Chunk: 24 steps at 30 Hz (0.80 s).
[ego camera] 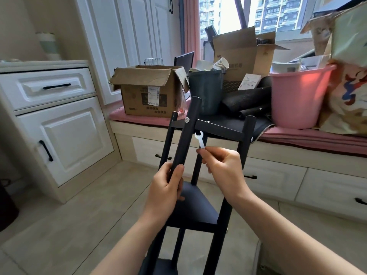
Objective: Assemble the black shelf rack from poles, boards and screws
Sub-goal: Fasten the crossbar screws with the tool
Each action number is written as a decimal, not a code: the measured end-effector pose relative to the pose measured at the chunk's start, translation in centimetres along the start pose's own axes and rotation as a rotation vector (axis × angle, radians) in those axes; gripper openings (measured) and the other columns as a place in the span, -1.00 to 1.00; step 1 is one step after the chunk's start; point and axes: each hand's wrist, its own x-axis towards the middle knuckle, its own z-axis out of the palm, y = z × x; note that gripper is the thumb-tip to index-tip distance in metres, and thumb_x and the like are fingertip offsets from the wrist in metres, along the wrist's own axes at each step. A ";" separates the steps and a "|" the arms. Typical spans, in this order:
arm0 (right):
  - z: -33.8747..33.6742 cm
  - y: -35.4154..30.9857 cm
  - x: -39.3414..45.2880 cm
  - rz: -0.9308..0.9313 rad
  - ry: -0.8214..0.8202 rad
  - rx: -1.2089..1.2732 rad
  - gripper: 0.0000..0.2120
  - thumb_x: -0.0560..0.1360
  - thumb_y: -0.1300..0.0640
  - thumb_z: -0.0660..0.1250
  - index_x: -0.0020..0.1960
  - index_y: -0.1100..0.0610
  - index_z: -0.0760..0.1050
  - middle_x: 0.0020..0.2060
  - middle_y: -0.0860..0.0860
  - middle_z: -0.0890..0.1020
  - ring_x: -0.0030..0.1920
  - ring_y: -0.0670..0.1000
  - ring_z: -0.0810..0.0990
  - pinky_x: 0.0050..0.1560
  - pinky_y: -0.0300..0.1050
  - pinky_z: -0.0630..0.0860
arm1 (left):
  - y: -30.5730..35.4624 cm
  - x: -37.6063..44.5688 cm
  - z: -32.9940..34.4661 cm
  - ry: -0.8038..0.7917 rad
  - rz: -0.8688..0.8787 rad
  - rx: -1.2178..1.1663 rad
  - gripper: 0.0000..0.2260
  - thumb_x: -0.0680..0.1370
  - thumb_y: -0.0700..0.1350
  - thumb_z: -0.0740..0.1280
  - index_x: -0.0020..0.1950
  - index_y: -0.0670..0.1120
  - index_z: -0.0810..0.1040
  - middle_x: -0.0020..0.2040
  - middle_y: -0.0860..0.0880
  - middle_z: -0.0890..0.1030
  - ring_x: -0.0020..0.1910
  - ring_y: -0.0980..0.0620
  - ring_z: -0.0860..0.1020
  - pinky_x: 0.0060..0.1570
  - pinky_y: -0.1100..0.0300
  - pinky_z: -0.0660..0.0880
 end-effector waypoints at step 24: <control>0.8 0.7 1.1 -0.046 0.024 -0.135 -0.88 0.57 0.18 0.36 0.01 0.14 0.68 -0.33 -0.05 0.67 -0.30 -0.13 0.62 -0.32 -0.23 0.55 | 0.8 -0.1 1.0 0.103 0.002 -0.013 -0.67 0.63 0.13 0.16 -0.11 -0.10 0.47 -0.43 0.00 0.40 -0.50 0.09 0.36 -0.52 0.22 0.41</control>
